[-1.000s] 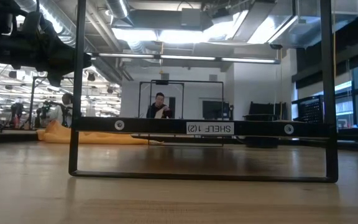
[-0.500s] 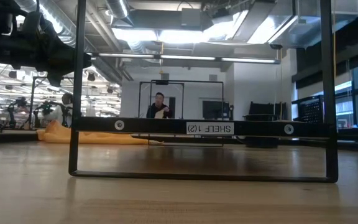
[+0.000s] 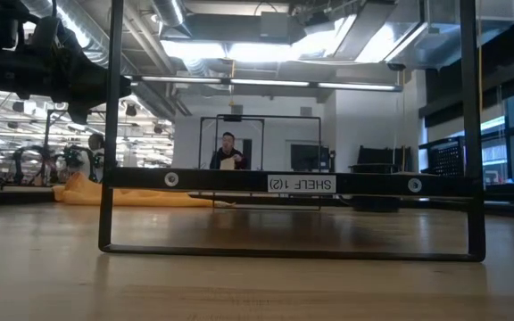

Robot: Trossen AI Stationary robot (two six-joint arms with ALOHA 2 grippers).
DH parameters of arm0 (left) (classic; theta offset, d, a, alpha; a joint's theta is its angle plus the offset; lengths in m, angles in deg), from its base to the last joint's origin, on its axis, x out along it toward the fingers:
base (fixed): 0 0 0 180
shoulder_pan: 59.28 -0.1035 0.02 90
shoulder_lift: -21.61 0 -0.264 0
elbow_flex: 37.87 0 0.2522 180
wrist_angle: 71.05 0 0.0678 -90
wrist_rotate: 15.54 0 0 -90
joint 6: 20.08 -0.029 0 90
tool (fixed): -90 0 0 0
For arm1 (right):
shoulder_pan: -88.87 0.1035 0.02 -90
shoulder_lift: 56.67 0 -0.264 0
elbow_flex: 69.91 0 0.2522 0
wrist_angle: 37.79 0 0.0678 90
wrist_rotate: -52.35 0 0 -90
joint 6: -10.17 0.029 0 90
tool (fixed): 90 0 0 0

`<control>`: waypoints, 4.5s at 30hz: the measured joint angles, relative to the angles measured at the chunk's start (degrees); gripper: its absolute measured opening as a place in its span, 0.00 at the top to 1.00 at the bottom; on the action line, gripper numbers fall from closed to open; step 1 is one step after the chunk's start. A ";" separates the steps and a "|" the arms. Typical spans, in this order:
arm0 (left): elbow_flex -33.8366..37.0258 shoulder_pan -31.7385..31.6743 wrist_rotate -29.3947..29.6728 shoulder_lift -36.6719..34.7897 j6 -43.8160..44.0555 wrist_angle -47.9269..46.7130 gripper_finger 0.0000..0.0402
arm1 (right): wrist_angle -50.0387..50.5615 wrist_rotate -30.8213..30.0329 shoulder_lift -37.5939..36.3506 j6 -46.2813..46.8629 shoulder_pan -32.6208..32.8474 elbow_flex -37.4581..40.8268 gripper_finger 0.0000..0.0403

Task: Stack small to large cups/mugs on shelf
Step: Put the patterned yellow mug on the shelf

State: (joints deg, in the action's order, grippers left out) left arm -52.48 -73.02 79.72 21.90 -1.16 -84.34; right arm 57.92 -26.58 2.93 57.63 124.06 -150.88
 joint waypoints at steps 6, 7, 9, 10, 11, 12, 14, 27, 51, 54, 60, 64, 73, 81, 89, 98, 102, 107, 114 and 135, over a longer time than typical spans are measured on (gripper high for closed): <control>0.00 0.00 0.00 0.01 0.00 -0.01 0.77 | -7.48 0.77 1.73 5.60 6.86 2.92 0.64; 0.00 0.00 0.00 0.01 0.00 0.00 0.77 | -8.71 -0.47 1.91 6.75 7.67 2.96 0.64; 0.01 -0.01 0.00 0.01 0.00 -0.01 0.77 | -10.88 -3.06 2.57 9.04 9.06 2.98 0.64; 0.00 0.00 0.00 0.01 0.00 0.00 0.77 | -11.61 -4.63 3.03 9.75 9.57 2.98 0.64; 0.00 -0.02 0.00 0.01 0.00 -0.01 0.77 | -11.76 -6.16 3.55 10.55 9.97 2.98 0.64; 0.00 -0.01 0.00 0.01 0.00 0.00 0.77 | -11.73 -7.64 4.16 10.92 10.23 2.98 0.64; 0.00 0.00 0.00 0.00 -0.02 0.00 0.77 | -12.02 -9.22 5.77 11.55 10.41 2.98 0.64; 0.00 0.00 0.00 0.01 0.00 -0.01 0.77 | -14.73 -10.93 14.68 12.76 10.39 3.00 0.64; 0.01 0.00 0.00 0.02 -0.01 -0.01 0.77 | -15.31 -11.48 24.16 18.43 12.36 3.00 0.64; 0.02 0.00 -0.02 0.02 0.00 -0.01 0.77 | -15.29 -11.59 25.33 18.49 12.36 3.00 0.64; 0.00 -0.01 0.00 0.02 0.00 -0.02 0.77 | -15.16 -11.60 27.00 18.52 12.36 3.00 0.64; 0.00 -0.02 -0.02 0.02 0.00 0.00 0.77 | -14.19 -11.59 27.88 18.49 12.36 3.00 0.65; 0.00 -0.02 0.00 0.01 -0.01 -0.01 0.77 | -14.06 -11.81 28.17 18.30 11.94 3.00 0.84; 0.01 -0.01 -0.01 0.01 -0.01 0.00 0.77 | -14.35 -11.85 27.97 18.46 11.46 2.79 0.92; 0.00 -0.02 0.00 0.02 0.00 0.00 0.77 | -14.00 -12.16 27.57 21.27 11.40 2.90 0.92; 0.00 -0.01 -0.02 0.02 0.00 -0.02 0.77 | -7.26 -17.52 22.28 29.37 9.91 3.16 0.92; 0.00 -0.02 0.00 0.00 0.00 0.00 0.77 | -6.93 -19.96 17.03 32.51 7.37 3.16 0.92; 0.01 -0.02 0.00 0.01 0.00 0.00 0.77 | -6.00 -20.07 11.41 33.42 0.03 3.14 0.92; 0.02 -0.02 0.00 0.00 0.00 -0.02 0.77 | -5.78 -23.25 6.88 24.59 -15.35 3.09 0.93; 0.00 -0.02 -0.02 0.02 0.00 0.00 0.77 | -27.93 -16.36 25.51 -18.74 -48.76 -13.90 0.93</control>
State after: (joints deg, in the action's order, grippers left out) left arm -52.48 -73.04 79.70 21.93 -1.16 -84.34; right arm 29.99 -42.93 28.44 38.90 75.31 -164.78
